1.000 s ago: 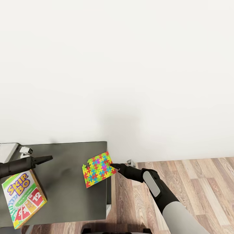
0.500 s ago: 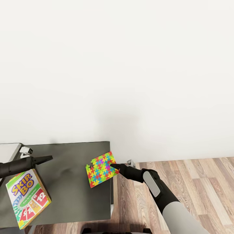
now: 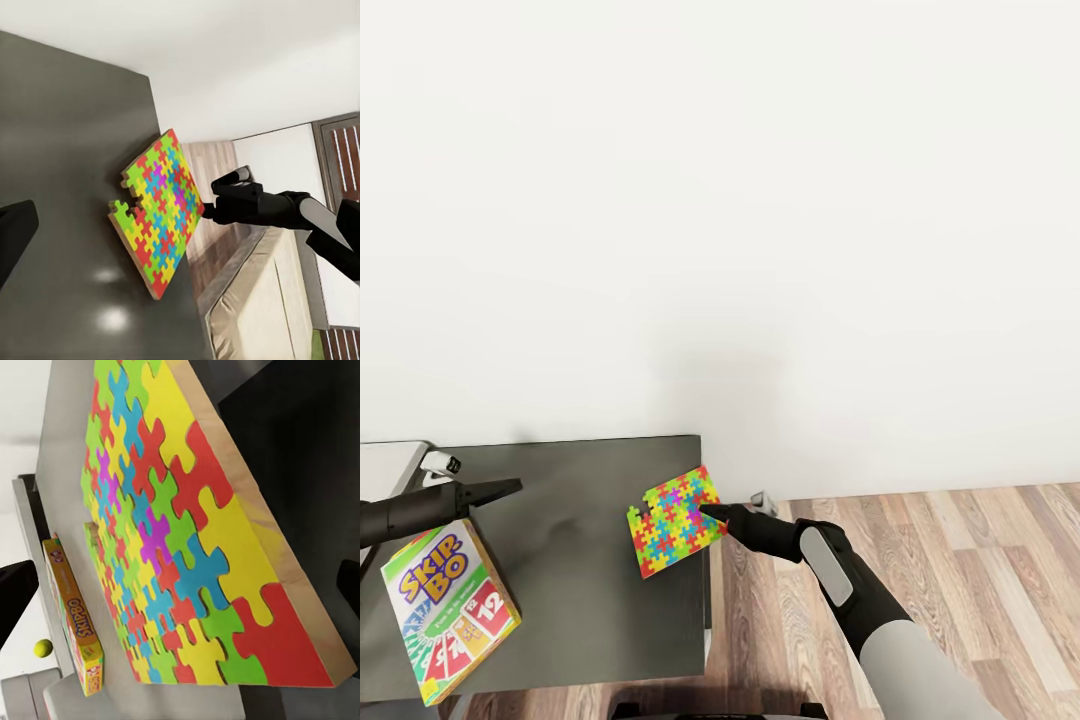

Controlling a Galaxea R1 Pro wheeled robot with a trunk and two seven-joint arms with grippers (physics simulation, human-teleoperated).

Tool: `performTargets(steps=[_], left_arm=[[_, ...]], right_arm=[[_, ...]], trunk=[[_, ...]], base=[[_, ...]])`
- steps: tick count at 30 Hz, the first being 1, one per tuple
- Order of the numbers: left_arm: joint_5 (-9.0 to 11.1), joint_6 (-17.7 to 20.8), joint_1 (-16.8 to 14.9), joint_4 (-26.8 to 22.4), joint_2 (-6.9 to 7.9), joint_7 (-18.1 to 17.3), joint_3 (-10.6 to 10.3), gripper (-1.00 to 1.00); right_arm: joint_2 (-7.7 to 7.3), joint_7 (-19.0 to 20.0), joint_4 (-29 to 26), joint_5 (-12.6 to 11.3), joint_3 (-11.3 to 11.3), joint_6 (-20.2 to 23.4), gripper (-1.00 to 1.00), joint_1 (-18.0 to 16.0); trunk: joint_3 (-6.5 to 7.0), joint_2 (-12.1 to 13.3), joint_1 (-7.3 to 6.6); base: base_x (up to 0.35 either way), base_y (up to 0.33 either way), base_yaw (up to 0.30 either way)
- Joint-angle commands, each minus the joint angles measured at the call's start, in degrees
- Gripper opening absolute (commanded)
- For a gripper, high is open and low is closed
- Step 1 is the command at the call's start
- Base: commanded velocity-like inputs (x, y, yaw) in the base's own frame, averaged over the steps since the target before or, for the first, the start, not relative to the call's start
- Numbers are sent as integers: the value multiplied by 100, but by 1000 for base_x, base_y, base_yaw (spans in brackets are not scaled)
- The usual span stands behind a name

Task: Put all the toys in the child's room - the three board games (two on the bed and one on the table), the two jigsaw puzzles on the table, and the tennis ball on the table - inside the toy box on the table in the child's room.

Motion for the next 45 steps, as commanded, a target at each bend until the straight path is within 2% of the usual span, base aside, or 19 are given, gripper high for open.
performTargets(steps=[1,2,36,45], left_arm=[[-4,61,-3,0,2,-24,0,100],[-4,61,-3,0,2,-24,0,100],[-13,441,-3,0,12,-24,-14,100],[-4,845,-3,-16,42,-24,33,100]], right_arm=[[0,4,-3,-6,-3,24,100,-3],[0,3,-2,-6,-3,24,-100,-3],[-8,30,-35,-13,5,16,-100,-3],[-16,428,-44,-14,-5,12,-100,4]], trunk=[[-8,-9,3],[-8,-9,3],[-8,-9,3],[-8,-9,3]], base=[[0,6,0],[0,4,0],[0,0,0],[0,0,0]])
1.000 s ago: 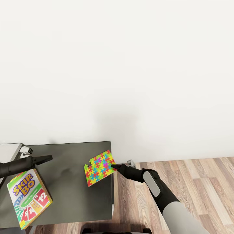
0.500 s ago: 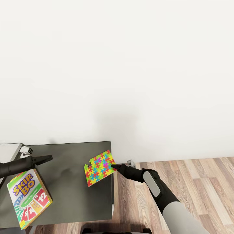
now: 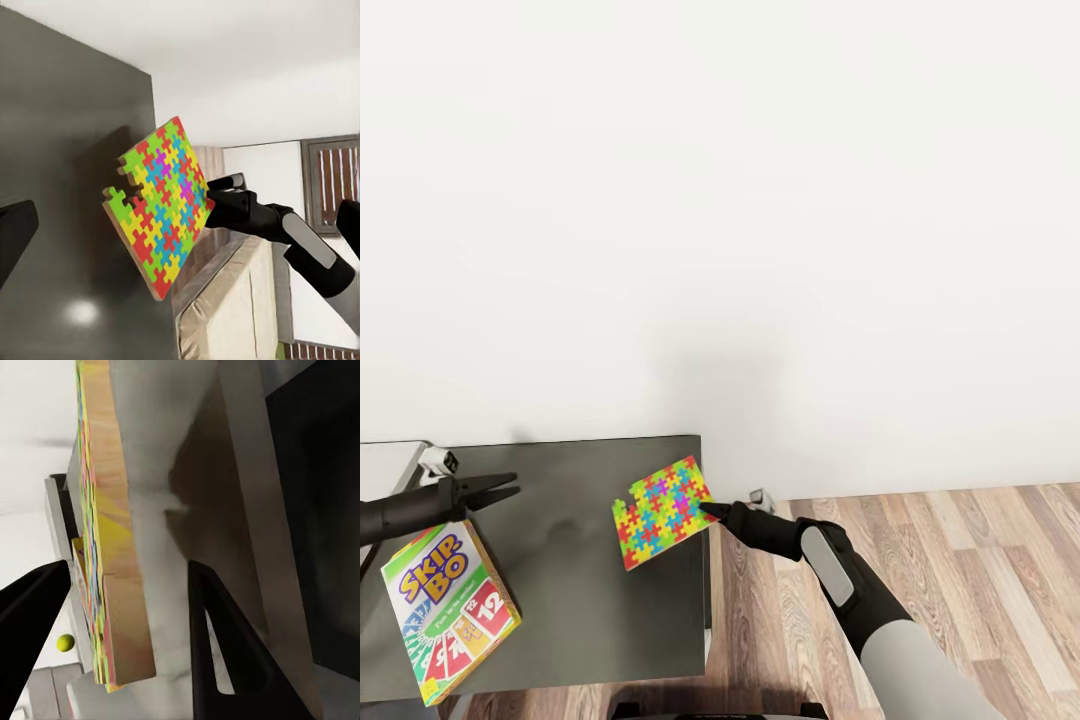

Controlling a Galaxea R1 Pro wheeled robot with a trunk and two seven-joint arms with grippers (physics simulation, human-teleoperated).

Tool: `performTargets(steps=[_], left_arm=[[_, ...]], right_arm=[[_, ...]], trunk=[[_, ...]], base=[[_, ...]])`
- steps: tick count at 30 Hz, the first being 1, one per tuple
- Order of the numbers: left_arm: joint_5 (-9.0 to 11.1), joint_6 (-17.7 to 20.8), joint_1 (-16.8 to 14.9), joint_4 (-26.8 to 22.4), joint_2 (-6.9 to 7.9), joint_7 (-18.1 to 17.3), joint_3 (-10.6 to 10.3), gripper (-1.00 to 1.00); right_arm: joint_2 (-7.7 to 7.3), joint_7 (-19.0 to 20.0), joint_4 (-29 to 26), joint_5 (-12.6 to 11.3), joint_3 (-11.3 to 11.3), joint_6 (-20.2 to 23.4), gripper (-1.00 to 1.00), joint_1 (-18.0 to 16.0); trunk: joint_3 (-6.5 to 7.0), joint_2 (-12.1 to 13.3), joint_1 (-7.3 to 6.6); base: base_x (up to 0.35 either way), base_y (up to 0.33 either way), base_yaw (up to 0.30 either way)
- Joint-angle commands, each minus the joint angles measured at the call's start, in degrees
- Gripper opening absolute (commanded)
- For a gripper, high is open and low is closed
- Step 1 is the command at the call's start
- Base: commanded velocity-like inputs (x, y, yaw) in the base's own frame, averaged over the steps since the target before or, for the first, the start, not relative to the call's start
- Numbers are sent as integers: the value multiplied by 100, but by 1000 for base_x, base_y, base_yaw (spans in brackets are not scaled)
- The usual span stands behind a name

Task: Put all the toys in the child's room - the three board games (two on the bed and one on the table), the two jigsaw puzzles on the table, and the tennis ball on the table - inside the toy box on the table in the child's room.

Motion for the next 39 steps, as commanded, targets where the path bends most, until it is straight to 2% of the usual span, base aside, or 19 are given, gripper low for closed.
performTargets(steps=[1,33,36,39], left_arm=[[-5,80,-6,-1,6,-25,3,100],[-13,122,-11,7,17,-25,13,100],[-14,122,-11,7,15,-25,13,100],[-14,122,-11,7,17,-25,11,100]], right_arm=[[0,21,-2,-15,-5,27,-100,1],[-4,54,-20,-17,-75,-57,-100,66],[-8,153,-21,-22,-55,-233,-100,74],[-9,460,-26,-13,-20,-370,-100,78]], trunk=[[-8,-9,3],[5,-9,3],[27,-9,3],[54,-9,3]], base=[[0,0,0],[-7,0,-3],[-206,0,-20],[-102,0,-6]])
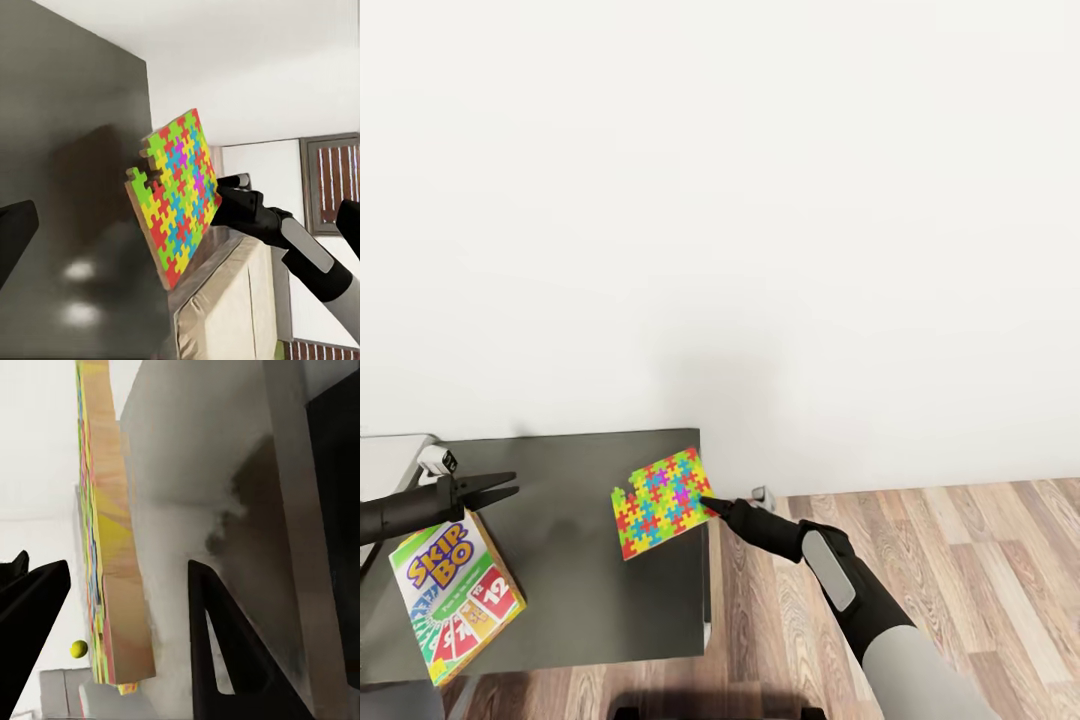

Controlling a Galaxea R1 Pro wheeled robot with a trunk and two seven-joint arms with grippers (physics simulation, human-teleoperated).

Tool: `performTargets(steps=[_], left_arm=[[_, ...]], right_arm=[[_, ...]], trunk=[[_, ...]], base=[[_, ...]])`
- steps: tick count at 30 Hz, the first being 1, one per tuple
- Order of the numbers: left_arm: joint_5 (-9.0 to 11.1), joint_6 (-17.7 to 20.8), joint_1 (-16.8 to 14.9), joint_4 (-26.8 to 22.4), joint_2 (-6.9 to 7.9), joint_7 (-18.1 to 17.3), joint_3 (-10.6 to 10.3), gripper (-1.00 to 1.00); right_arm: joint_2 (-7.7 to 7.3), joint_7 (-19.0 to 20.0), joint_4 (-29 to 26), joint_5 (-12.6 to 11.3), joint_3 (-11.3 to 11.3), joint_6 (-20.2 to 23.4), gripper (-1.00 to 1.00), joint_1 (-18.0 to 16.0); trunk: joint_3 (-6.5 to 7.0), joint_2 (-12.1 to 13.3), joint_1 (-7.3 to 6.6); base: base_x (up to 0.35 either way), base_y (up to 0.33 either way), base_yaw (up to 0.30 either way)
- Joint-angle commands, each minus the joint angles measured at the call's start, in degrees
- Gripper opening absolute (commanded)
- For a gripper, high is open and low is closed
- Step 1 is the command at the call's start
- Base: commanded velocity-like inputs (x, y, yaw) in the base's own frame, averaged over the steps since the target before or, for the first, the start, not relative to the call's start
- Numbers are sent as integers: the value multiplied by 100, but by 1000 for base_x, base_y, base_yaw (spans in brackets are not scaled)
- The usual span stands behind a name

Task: Put all the toys in the child's room - the three board games (two on the bed and one on the table), the two jigsaw puzzles on the table, and the tennis ball on the table - inside the toy box on the table in the child's room.

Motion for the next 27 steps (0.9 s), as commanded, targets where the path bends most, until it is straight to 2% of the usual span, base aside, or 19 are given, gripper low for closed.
performTargets(steps=[1,10,21,24,27], left_arm=[[-7,61,-3,0,1,-25,-1,100],[-7,53,-3,-5,3,-25,-17,100],[-8,52,-3,-9,7,-25,-12,100],[-7,52,-3,-9,9,-25,-4,100],[-7,52,-3,-9,17,-25,4,100]], right_arm=[[0,40,-2,-21,1,15,-100,-3],[-9,227,-20,-9,19,-135,-100,-9],[-27,234,-530,5,27,-324,-100,-21],[-27,235,-555,92,27,-326,-100,-21],[-27,235,-568,314,27,-329,-100,-21]], trunk=[[1,-9,3],[85,-9,3],[189,-9,3],[218,-9,3],[246,-9,3]], base=[[-49,0,-3],[-12,0,-1],[0,0,0],[0,0,21],[0,0,48]])
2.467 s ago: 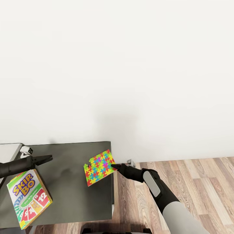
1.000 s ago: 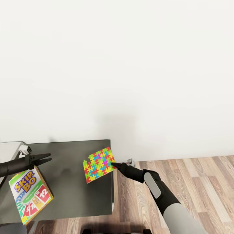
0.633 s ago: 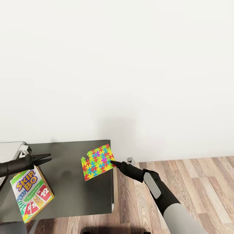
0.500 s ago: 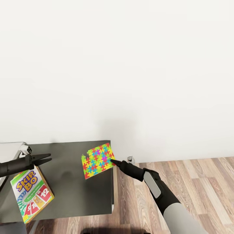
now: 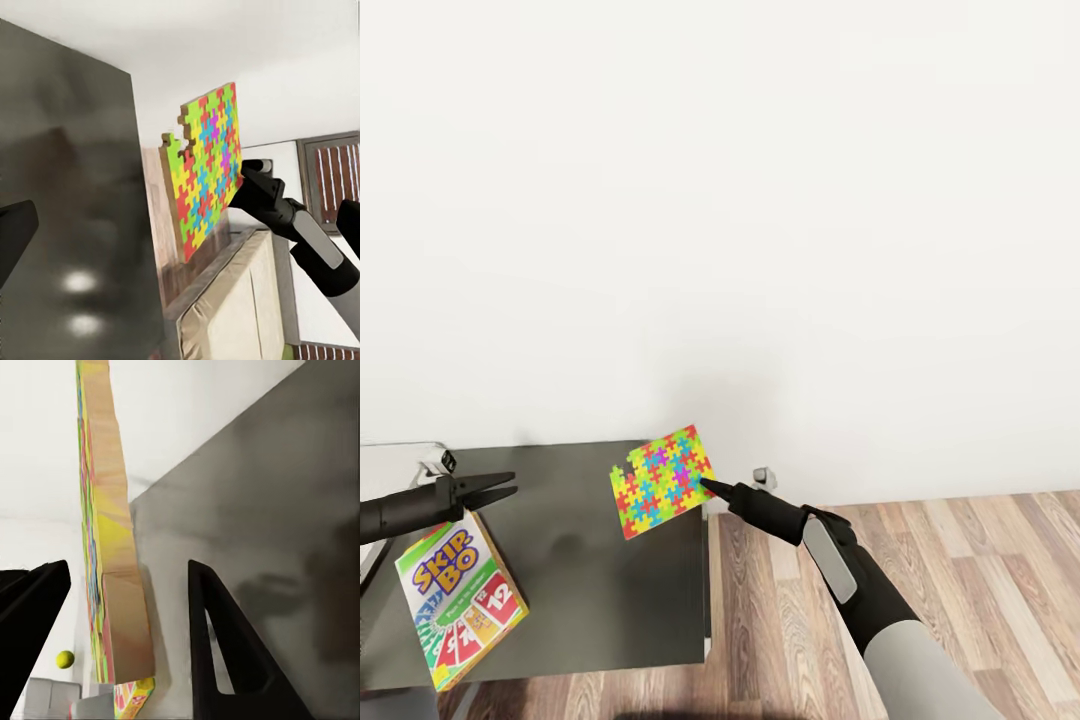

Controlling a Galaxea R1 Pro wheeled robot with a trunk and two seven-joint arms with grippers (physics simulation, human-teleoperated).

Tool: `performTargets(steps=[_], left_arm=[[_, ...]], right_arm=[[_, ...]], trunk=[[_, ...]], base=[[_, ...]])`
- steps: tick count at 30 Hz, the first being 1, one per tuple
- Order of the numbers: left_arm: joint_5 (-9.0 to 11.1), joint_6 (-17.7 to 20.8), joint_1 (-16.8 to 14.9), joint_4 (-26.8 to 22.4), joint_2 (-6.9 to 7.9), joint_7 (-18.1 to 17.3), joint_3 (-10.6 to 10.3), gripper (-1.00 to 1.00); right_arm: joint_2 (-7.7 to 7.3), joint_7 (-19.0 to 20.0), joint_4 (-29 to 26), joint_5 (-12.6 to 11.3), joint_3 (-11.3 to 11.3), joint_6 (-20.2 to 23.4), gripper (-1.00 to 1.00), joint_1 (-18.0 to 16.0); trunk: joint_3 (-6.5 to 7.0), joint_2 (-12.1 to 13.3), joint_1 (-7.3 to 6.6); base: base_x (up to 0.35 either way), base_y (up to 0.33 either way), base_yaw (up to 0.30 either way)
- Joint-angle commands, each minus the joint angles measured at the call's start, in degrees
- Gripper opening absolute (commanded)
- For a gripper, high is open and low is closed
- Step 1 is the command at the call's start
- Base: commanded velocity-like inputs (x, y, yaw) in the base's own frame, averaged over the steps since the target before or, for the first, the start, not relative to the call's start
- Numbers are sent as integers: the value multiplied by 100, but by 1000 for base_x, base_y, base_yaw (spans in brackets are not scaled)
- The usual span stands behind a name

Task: Put all the toys in the child's room - the three board games (two on the bed and one on the table), the two jigsaw puzzles on the table, and the tennis ball on the table - inside the toy box on the table in the child's room.

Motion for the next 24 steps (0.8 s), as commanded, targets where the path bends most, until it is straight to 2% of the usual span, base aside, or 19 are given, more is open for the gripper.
performTargets(steps=[1,7,24], left_arm=[[-7,61,-3,0,3,-25,0,100],[-7,61,-3,-8,15,-25,3,100],[-7,49,-3,-13,16,-25,4,100]], right_arm=[[1,-8,-4,-10,-3,45,-100,-3],[16,-2,-9,119,-3,44,-100,-3],[18,-2,-9,136,6,35,-100,-3]], trunk=[[1,-9,3],[58,-9,3],[219,-9,3]], base=[[0,0,56],[0,0,64],[0,0,68]])
